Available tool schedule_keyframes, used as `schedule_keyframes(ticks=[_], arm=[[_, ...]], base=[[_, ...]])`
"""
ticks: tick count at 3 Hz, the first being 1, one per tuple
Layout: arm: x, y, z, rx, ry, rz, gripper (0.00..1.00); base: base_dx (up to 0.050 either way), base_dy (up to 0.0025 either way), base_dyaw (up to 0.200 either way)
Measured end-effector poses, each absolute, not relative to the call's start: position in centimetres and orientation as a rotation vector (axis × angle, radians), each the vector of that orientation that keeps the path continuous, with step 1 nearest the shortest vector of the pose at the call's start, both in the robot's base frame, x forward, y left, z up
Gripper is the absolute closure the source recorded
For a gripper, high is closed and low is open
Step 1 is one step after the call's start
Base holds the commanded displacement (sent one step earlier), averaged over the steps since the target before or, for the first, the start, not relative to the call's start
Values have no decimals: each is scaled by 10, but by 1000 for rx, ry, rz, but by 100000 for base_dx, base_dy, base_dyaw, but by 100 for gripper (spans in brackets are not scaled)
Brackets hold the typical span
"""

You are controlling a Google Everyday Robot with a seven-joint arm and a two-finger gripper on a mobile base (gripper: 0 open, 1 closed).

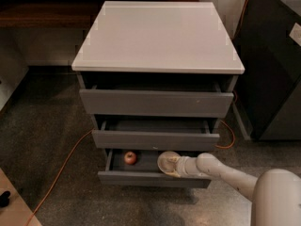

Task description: Pick apple from bottom drawer and place on counter

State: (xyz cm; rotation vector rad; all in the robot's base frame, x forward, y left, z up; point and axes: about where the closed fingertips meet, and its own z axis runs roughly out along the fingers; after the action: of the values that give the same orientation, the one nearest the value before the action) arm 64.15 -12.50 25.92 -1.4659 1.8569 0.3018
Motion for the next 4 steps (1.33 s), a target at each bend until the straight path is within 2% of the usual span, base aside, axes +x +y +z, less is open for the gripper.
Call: schedule_keyframes(ticks=[2, 3, 4], arm=[[671, -128, 235, -1451, 1897, 303, 95], [688, -131, 215, -1455, 1927, 297, 100], [696, -130, 195, -1454, 1947, 308, 100]], base=[[0, 0, 0], [0, 0, 0], [0, 0, 0]])
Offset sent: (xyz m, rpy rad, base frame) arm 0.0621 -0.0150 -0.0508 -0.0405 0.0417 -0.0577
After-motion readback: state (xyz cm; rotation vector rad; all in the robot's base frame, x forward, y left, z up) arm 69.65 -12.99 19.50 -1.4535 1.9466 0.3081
